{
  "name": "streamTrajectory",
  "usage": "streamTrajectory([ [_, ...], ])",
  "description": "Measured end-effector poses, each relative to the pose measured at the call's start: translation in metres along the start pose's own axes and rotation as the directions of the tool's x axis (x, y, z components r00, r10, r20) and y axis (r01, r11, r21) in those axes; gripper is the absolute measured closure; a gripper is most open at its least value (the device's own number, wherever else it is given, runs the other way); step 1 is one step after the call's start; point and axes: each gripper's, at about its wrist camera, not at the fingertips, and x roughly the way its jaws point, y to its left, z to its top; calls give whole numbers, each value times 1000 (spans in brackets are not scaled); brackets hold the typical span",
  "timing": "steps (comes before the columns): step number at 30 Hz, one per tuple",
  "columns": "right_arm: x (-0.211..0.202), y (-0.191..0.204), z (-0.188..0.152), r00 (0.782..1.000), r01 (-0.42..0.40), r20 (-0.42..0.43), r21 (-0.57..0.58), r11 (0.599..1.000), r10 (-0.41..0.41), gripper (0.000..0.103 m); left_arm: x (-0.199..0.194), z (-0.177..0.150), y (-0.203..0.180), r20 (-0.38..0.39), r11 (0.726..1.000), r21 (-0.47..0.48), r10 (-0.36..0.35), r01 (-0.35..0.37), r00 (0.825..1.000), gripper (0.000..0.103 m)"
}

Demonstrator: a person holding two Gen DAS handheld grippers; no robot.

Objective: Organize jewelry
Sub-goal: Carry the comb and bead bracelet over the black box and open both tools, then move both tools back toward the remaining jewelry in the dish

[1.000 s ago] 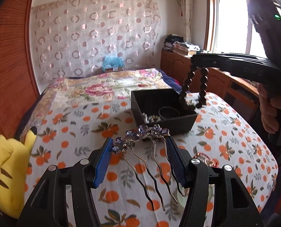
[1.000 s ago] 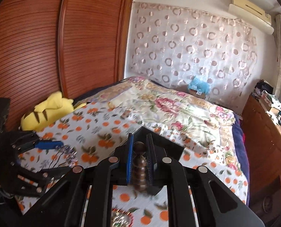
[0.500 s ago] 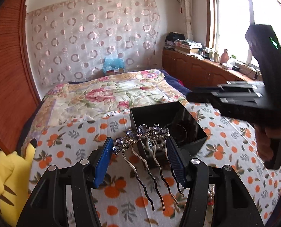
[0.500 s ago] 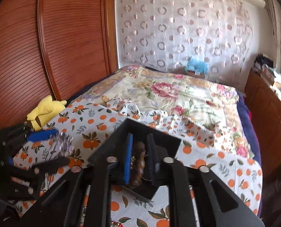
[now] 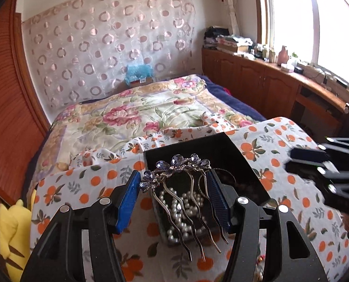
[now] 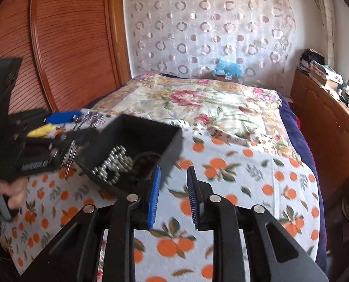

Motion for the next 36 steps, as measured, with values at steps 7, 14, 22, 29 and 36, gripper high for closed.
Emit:
streamTrajectory([
  [7,-13,-15,-22,1000,8,4,11,1000,-8,78,24,11,-6,-35,1000,-9,18,-19,999,48],
  [14,-14,-19,-29,1000,2,5,27,1000,-2,78,33,13,-10,-47,1000,7,31,-31,998,48],
  [22,-14,-11,-32,1000,3,9,30,1000,-3,78,25,11,-14,-29,1000,18,26,-25,999,31],
  [29,-21,7,-45,999,-39,8,9,999,39,78,-17,-14,-19,9,999,41,-24,24,1000,29],
  [36,-9,38,-64,990,-121,-82,-47,992,117,78,-55,-55,-14,18,995,21,-93,92,996,25],
])
